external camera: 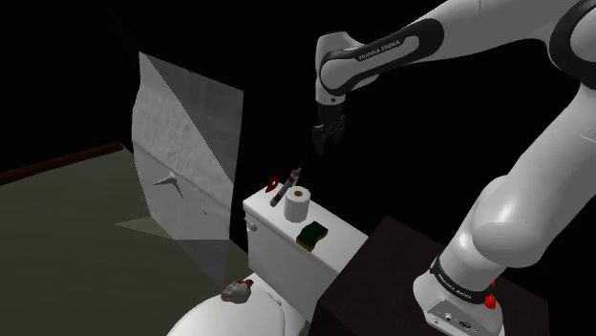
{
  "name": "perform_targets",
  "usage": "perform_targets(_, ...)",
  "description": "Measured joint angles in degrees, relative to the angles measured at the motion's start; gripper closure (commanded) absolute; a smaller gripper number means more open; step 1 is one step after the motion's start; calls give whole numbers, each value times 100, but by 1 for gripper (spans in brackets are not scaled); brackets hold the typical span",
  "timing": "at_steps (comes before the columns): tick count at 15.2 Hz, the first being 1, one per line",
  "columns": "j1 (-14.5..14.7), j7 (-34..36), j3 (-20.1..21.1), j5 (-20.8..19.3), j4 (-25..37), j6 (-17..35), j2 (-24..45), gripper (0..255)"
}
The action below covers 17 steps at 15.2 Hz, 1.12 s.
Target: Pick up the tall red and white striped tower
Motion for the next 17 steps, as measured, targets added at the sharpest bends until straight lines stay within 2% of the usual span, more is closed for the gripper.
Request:
perform_targets(8, -4, 129, 0, 54, 1143, 510, 1836, 0)
perform_targets(14, -26, 192, -2, 105, 2361, 566, 3247, 0)
perform_targets(17, -26, 219, 3, 119, 2675, 590, 3619, 0)
